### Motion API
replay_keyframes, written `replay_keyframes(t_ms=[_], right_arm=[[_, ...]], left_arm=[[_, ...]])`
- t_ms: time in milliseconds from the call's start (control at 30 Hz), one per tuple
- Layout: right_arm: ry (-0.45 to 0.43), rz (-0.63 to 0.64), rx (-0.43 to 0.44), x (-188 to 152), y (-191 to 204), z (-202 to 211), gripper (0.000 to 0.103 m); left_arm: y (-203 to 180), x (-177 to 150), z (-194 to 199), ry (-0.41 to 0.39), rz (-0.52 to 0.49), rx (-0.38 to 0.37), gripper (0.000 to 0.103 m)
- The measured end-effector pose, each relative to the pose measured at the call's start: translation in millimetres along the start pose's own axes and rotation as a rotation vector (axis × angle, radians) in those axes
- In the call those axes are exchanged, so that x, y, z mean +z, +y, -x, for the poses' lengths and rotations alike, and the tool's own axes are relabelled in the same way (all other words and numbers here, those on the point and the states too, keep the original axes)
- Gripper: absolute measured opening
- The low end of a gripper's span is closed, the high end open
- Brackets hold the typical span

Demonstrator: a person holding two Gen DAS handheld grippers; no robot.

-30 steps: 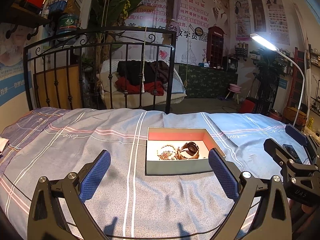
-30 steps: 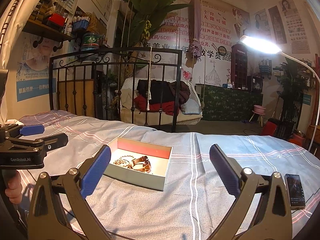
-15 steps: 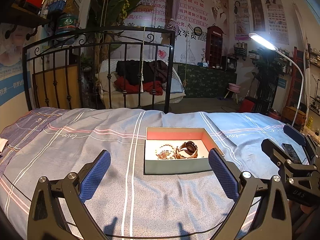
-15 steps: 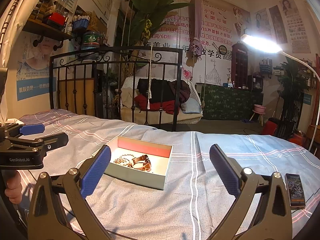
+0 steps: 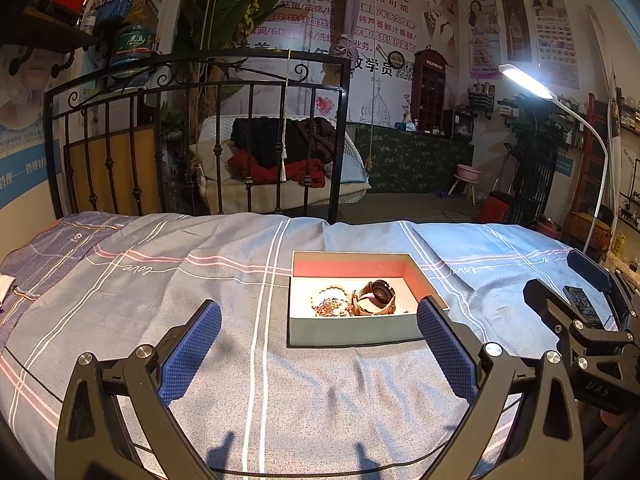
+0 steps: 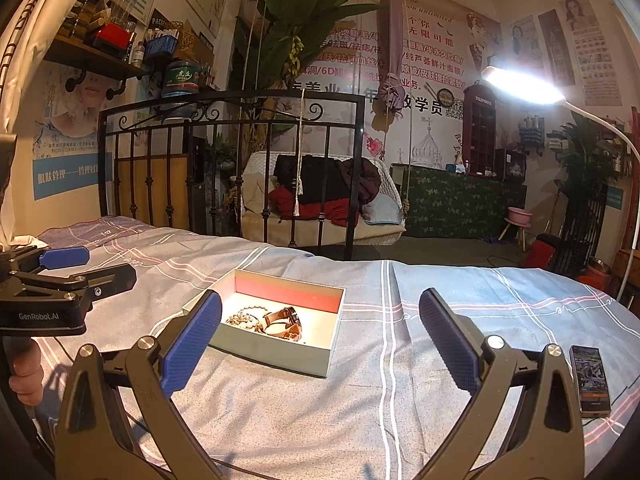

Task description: Organize jewelry

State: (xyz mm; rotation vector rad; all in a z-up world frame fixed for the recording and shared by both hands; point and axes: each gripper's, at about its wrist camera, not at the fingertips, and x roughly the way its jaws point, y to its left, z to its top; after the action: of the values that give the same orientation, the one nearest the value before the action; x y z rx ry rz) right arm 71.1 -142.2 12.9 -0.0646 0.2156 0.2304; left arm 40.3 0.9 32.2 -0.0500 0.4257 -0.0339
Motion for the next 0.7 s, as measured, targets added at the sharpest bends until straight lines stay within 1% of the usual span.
replay_keyframes(t_ms=[400,667,700], right_arm=[[0.003,0.001,0.001,-0.7,-0.7,-1.2,0.097],[0.003,0.003,0.001,-1.8,-0.3,-1.9,0.097],[0.003,0.003,0.001,-1.4,-0.2,-2.0,0.097]], left_arm=[[-0.1,-0.3,-1.2,0.003,-0.001,0.0,0.096],[0.5,-0.1,-2.9,0.007,0.004,-0.028,0.096],[1.3,0.2,-2.8,0.004,0.007,-0.022,0.096]])
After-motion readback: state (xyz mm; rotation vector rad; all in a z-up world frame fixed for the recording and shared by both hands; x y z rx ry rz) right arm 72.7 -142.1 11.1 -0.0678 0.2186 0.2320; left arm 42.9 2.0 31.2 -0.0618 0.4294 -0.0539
